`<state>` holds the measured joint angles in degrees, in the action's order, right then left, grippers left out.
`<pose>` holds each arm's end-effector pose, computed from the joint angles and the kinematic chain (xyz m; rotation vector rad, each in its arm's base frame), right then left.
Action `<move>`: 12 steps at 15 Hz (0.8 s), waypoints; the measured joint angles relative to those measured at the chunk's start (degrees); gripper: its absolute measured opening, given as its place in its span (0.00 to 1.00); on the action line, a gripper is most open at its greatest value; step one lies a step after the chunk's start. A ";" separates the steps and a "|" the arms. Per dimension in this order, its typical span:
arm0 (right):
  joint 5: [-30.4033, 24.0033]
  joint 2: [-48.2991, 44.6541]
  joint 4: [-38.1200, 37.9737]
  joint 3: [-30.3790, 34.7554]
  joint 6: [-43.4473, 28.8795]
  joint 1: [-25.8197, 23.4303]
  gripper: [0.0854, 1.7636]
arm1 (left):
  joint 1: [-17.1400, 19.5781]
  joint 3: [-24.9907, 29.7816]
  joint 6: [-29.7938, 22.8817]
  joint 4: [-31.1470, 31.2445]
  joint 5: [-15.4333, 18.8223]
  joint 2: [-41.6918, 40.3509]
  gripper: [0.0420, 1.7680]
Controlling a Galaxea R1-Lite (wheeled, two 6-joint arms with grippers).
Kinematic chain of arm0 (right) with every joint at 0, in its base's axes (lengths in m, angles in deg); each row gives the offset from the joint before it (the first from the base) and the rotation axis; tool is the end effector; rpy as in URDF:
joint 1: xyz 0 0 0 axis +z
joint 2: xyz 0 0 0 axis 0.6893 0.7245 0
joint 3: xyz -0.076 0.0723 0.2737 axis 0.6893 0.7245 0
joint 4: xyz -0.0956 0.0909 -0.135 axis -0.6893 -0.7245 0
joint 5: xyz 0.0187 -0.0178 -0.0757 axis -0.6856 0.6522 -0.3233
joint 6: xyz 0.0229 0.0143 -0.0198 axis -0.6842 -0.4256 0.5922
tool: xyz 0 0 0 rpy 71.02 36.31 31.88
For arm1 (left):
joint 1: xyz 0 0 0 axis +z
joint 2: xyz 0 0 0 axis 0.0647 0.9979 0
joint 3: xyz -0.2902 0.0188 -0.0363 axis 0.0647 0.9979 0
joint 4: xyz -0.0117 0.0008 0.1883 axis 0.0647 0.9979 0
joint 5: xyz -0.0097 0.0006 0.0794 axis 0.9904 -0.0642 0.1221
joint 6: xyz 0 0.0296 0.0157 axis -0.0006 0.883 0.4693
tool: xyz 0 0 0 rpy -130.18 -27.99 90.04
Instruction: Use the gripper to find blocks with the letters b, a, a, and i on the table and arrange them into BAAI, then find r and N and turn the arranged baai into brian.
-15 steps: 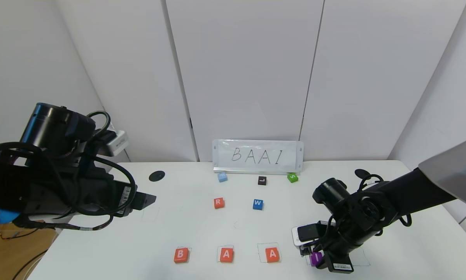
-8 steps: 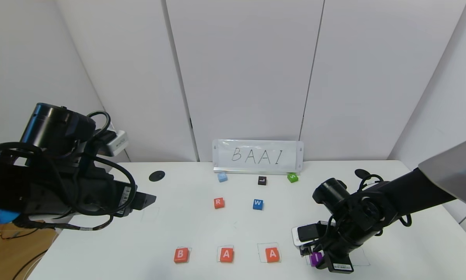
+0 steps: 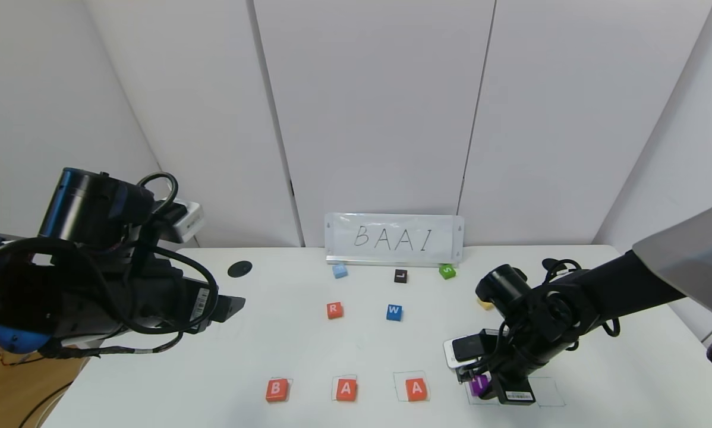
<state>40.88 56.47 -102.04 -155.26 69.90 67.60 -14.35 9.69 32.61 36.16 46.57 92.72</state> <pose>0.3210 0.1497 0.0201 -1.0899 0.8769 1.2089 0.2385 -0.0685 0.1886 0.2140 0.6949 -0.0498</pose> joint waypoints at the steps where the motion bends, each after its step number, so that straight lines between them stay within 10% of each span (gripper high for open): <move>1: -0.02 0.01 0.00 0.00 0.15 -0.02 0.26 | -0.10 0.10 0.00 0.02 -0.02 0.00 0.97; 12: 0.09 -0.88 -3.34 0.18 0.26 0.61 0.26 | -0.30 0.21 -0.02 -0.11 -0.05 0.17 0.97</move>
<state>40.97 55.60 -105.38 -155.08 70.16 68.21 -14.65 9.90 32.58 36.05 46.52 92.89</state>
